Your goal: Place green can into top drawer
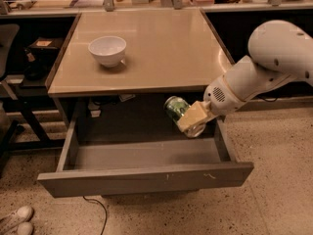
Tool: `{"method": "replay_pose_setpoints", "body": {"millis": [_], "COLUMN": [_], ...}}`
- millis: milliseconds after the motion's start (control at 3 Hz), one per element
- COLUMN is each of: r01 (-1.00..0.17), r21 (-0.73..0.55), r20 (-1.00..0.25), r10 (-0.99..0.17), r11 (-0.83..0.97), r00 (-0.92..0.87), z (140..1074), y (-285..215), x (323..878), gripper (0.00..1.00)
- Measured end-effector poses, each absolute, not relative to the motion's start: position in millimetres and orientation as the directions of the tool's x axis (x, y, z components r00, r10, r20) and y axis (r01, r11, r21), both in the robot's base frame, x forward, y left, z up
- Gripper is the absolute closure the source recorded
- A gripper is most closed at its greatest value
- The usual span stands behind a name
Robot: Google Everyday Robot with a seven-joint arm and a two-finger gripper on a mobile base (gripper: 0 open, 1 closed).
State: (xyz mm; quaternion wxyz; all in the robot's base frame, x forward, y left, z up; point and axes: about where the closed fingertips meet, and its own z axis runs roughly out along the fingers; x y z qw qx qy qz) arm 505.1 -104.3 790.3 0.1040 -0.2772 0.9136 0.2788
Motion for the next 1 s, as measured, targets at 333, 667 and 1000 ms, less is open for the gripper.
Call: {"method": "replay_pose_setpoints", "body": {"millis": [333, 667, 1000], "r01": [-0.560, -0.564, -0.568], "r21": [0.500, 0.537, 0.561], "r20": [-0.321, -0.299, -0.273], "r10": [-0.459, -0.484, -0.513], "r11": [0.661, 0.627, 0.603], "r00": [-0.829, -0.822, -0.814], "z": [752.7, 720.5, 694.4], "y": [-83.1, -60.1, -40.4], "x": [500.0, 501.1, 499.2], "gripper": [1.00, 1.00, 1.00]}}
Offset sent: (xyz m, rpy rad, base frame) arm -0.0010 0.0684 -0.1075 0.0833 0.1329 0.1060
